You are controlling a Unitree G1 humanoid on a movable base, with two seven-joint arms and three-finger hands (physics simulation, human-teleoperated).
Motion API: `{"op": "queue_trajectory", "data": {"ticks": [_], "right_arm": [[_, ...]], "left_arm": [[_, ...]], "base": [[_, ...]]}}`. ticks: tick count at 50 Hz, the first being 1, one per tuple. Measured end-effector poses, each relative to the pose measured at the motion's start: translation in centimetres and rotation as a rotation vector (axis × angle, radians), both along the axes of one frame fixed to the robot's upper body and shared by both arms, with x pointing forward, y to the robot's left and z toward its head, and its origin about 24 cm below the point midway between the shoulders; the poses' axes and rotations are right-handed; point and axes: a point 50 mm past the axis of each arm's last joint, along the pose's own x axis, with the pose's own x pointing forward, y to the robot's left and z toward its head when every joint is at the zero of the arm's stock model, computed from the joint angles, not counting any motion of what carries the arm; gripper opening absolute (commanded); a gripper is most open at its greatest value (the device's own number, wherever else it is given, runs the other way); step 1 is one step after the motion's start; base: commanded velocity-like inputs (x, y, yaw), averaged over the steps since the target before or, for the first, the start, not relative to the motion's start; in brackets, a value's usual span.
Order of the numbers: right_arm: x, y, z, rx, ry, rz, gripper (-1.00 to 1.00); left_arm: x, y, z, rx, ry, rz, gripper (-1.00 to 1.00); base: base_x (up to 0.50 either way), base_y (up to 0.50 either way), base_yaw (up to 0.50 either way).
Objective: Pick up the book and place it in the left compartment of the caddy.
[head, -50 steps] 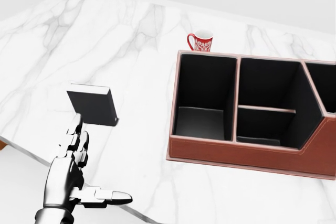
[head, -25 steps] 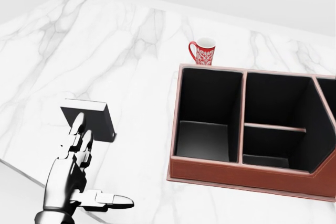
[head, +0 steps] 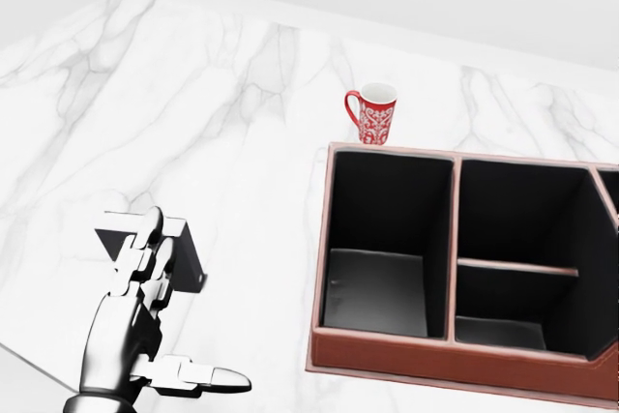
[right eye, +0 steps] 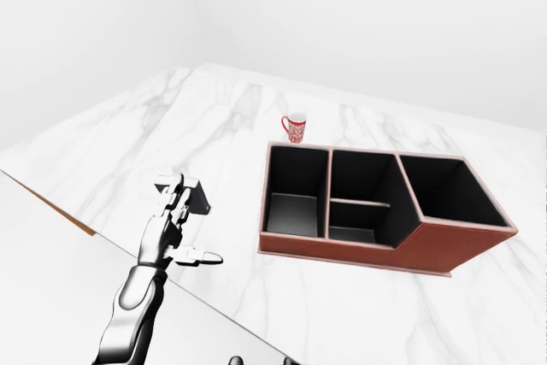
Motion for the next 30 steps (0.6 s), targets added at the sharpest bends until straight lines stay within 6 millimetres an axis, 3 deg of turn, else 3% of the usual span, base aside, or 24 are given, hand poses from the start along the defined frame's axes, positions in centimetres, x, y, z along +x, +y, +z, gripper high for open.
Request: {"op": "queue_trajectory", "data": {"ticks": [30], "right_arm": [[-0.03, -0.02, -0.02, 0.003, -0.002, -0.003, 1.00]], "left_arm": [[-0.13, -0.01, 0.14, 0.018, -0.006, 0.013, 1.00]], "base": [[0.13, 0.06, 0.00]]}}
